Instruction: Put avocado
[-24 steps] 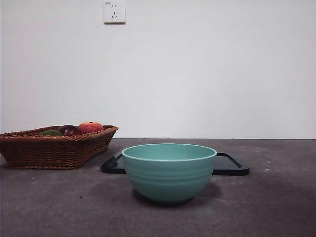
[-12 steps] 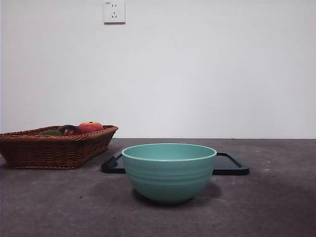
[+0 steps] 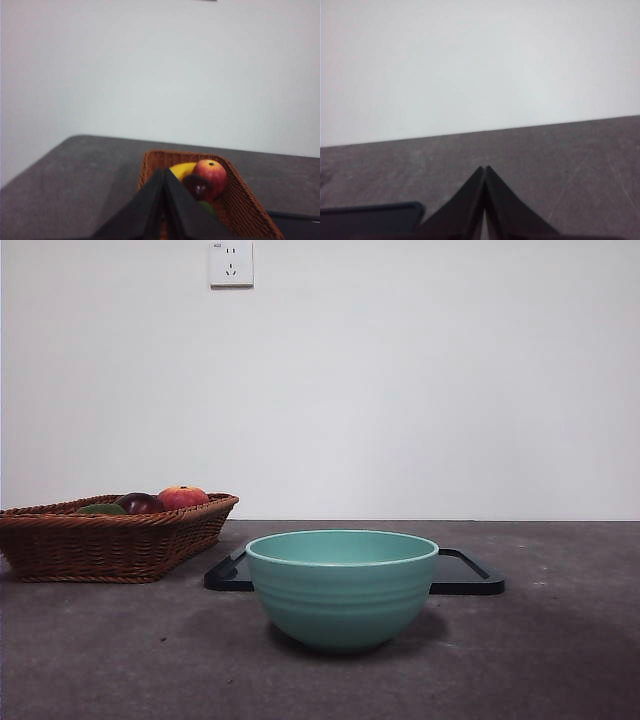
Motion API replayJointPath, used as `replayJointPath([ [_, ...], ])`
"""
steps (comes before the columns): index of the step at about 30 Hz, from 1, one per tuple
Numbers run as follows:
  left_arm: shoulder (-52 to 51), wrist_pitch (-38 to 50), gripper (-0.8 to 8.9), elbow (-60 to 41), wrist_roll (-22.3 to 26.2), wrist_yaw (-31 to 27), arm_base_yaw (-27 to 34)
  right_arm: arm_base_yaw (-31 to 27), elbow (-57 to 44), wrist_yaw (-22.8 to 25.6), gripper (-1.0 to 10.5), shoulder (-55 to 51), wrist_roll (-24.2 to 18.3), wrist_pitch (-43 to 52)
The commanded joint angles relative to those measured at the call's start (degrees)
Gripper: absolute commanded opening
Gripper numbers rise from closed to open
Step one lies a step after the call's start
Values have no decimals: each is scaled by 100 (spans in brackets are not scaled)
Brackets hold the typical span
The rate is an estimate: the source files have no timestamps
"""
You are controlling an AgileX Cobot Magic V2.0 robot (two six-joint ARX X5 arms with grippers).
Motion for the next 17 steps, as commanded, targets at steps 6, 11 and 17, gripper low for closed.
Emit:
replayJointPath([
  [6, 592, -398, 9, 872, -448, -4, 2, 2, 756, -20, 7, 844, 114, -98],
  [11, 1071, -686, 9, 1563, -479, -2, 2, 4, 1368, -223, 7, 1762, 227, -385],
  [17, 1792, -1342, 9, 2629, -590, 4, 2, 7, 2310, -800, 7, 2940, 227, -879],
])
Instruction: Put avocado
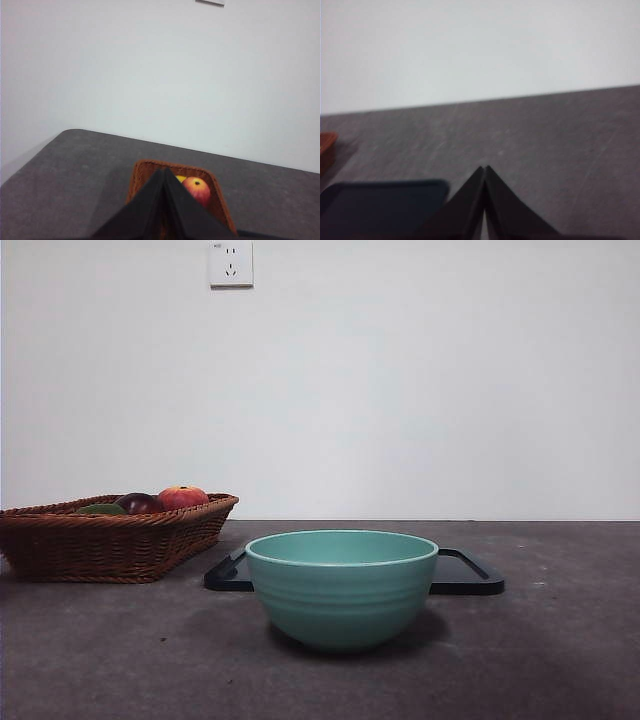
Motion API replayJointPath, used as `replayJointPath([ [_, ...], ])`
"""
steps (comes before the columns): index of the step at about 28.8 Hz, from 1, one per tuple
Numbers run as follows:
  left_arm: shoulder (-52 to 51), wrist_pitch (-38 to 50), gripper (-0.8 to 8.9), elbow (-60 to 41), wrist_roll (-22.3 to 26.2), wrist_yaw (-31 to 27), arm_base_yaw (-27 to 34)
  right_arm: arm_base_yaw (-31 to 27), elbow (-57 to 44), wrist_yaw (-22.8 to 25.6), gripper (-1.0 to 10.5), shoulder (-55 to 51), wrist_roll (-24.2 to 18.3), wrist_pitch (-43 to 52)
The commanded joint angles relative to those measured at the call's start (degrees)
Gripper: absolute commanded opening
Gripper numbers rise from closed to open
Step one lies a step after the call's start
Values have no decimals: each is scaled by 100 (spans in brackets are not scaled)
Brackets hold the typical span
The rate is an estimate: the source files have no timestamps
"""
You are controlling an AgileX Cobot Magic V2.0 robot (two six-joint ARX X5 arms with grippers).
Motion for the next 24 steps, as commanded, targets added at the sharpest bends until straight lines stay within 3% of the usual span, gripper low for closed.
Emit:
replayJointPath([
  [1, 404, -302, 9, 605, -240, 9, 2, 7, 535, -256, 7, 555, 76, -291],
  [5, 1029, -782, 9, 1344, -507, 348, 2, 7, 1187, -726, 7, 1224, 79, -835],
  [10, 1687, -1069, 9, 1954, -616, 1274, -9, 13, 1655, -1370, 7, 1646, 76, -1084],
  [14, 1893, -1104, 9, 2050, -614, 1832, -90, 35, 1770, -1403, 7, 1602, 76, -1071],
  [24, 1860, -1082, 9, 2050, -601, 1853, -146, 35, 1963, -1421, 7, 1445, 103, -863],
])
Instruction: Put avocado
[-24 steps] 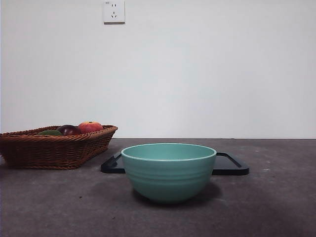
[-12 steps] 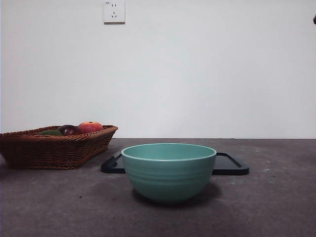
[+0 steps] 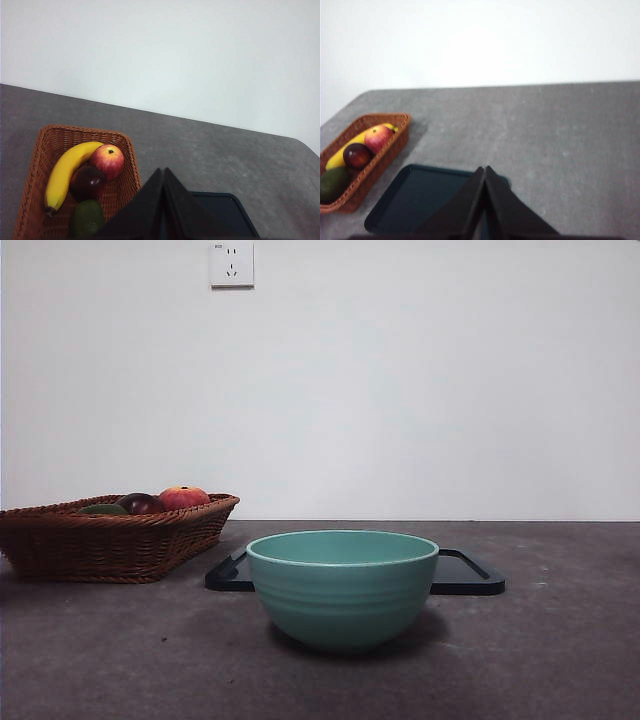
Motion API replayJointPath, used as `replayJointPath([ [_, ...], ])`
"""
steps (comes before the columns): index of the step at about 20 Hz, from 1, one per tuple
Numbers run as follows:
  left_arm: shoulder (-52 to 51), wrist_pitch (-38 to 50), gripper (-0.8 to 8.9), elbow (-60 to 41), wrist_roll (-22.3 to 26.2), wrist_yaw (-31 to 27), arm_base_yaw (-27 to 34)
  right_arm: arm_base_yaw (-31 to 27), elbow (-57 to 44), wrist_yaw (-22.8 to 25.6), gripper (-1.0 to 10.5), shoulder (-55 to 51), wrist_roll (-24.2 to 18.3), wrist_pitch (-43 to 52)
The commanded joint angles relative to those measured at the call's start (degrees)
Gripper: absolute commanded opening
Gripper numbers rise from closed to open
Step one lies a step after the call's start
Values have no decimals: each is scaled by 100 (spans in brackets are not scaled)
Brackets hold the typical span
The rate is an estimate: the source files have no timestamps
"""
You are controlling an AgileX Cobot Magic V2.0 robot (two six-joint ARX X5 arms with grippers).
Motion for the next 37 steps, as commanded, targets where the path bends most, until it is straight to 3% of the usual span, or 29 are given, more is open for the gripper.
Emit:
replayJointPath([
  [1, 28, 81, 9, 107, 15, 28, -13, 9, 122, -72, 7, -22, 107, 57],
  [7, 28, 72, 9, 107, 11, 39, -17, 13, 122, -479, 7, -87, 210, 52],
  [14, 144, -20, 8, 107, 190, 726, -26, 13, 122, -487, 7, -90, 205, -33],
  [19, 236, -166, 10, 107, 273, 892, -107, 13, 122, -444, 7, -85, 157, -345],
  [21, 264, -225, 74, 107, 337, 883, -133, 13, 122, -415, 15, -87, 85, -538],
  [24, 299, -240, 256, 107, 337, 872, -153, 13, 122, -332, 115, -87, -146, -872],
  [29, 310, -238, 537, 107, 459, 861, -203, 13, 122, 35, 463, -90, -267, -1207],
  [31, 310, -240, 557, 107, 463, 861, -227, 13, 122, 85, 523, -90, -269, -1233],
  [37, 304, -240, 558, 107, 459, 866, -304, 13, 122, 90, 526, -90, -289, -1244],
])
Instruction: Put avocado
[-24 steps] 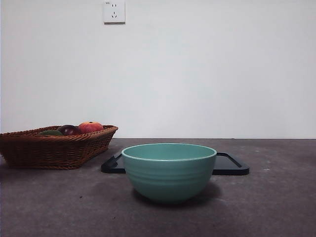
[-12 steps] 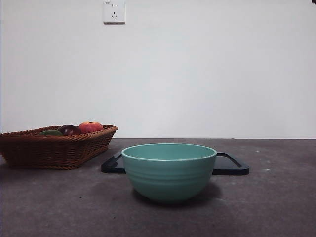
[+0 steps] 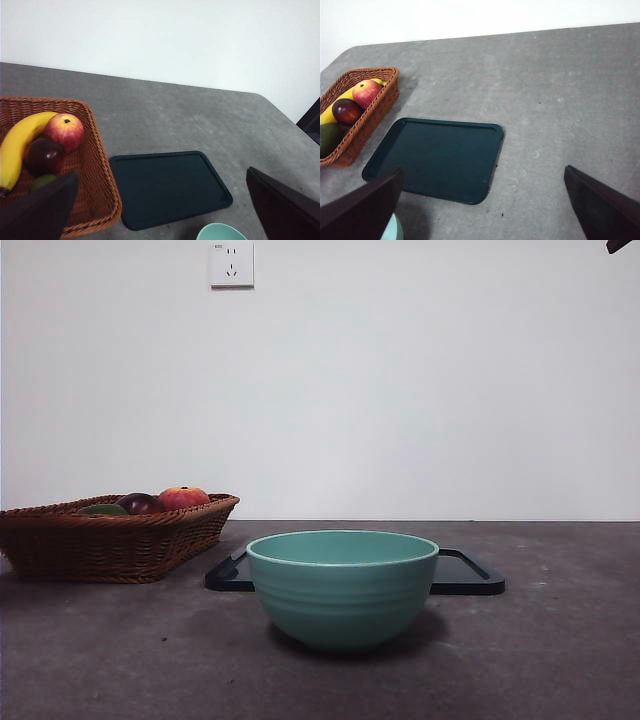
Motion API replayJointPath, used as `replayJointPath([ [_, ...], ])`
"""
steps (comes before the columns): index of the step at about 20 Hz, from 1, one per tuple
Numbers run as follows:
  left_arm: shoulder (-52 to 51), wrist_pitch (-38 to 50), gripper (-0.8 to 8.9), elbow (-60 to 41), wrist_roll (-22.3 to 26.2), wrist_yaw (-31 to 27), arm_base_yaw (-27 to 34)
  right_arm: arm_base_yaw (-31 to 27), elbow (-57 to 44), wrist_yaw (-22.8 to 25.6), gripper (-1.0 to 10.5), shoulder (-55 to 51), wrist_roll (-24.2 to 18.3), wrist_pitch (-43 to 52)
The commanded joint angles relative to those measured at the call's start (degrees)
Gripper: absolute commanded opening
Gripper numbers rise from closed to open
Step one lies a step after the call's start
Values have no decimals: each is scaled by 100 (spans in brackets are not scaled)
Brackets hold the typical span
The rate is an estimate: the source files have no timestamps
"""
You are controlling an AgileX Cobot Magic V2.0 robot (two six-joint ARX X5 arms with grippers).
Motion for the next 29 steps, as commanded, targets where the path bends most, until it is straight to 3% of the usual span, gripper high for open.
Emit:
replayJointPath([
  [1, 24, 66, 559, 107, 90, 7, -48, 7, 96, 33, 527, 17, -74, 26],
  [10, 660, -341, 562, 299, 107, 164, -50, 146, 96, 39, 584, 13, -72, -90],
  [15, 2273, -1287, 562, 1325, 708, -258, -52, 278, 98, -442, 583, -251, -186, -363],
  [21, 4476, -1947, 562, 2859, 938, -933, -153, 457, 98, -459, 583, -638, -179, -627],
  [24, 5486, -2326, 561, 3620, 1189, -1556, -293, 566, 98, -463, 583, -706, -170, -721],
  [29, 6870, -2658, 556, 4321, 1222, -1792, -428, 713, 98, -610, 583, -745, -114, -841],
])
